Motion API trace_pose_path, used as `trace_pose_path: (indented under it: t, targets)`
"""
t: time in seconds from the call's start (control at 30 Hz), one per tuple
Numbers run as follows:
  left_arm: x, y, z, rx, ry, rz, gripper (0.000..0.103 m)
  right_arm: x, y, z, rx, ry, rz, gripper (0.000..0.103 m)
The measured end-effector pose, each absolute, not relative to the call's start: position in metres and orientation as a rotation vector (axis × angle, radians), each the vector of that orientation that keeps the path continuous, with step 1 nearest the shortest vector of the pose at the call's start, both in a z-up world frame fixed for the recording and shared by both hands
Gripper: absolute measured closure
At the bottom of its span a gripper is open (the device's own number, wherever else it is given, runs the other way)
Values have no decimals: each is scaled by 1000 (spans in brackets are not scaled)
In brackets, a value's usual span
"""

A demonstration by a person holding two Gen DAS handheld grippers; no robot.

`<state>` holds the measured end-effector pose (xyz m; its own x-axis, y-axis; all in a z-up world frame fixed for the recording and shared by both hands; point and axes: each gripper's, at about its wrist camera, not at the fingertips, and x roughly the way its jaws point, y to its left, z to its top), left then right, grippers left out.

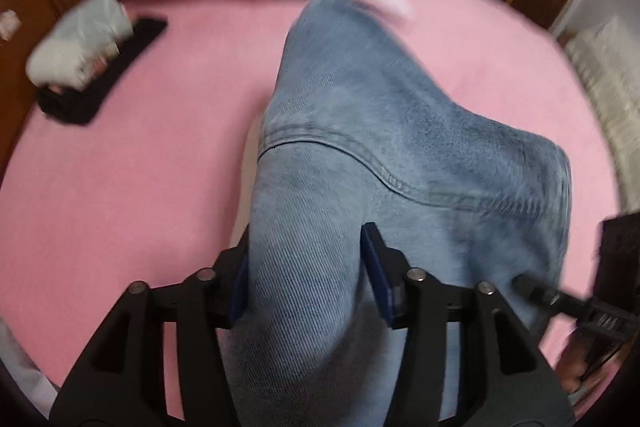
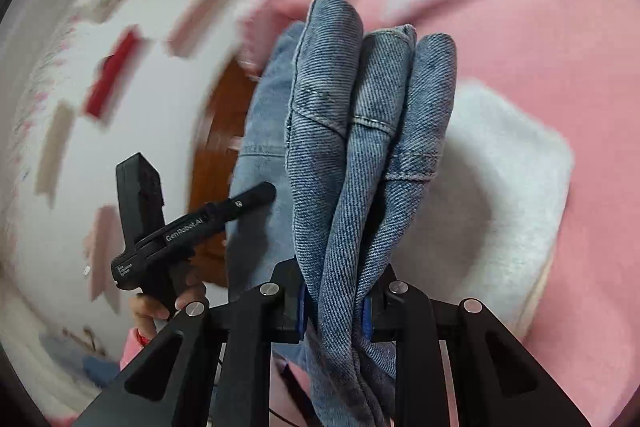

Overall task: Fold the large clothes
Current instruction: 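Carry the bundle with both grippers onto the clothes stack by the headboard and release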

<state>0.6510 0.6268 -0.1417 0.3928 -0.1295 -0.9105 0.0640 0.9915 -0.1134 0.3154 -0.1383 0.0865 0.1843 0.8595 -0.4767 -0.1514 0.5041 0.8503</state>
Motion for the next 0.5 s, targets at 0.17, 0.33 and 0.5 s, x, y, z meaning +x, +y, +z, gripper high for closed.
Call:
trace_pose_path:
  t: [0.17,0.33,0.5]
  targets:
    - [647,662,-166,-273,1061,-195,36,328,-171,33,554,1182,786,76]
    - [628,656,-179,-281,989,-194,31,337,-133,17,449,1150,736,56]
    - [580,653,-176,-311,887,-62,25,313,-136,24,416,1122,684,39]
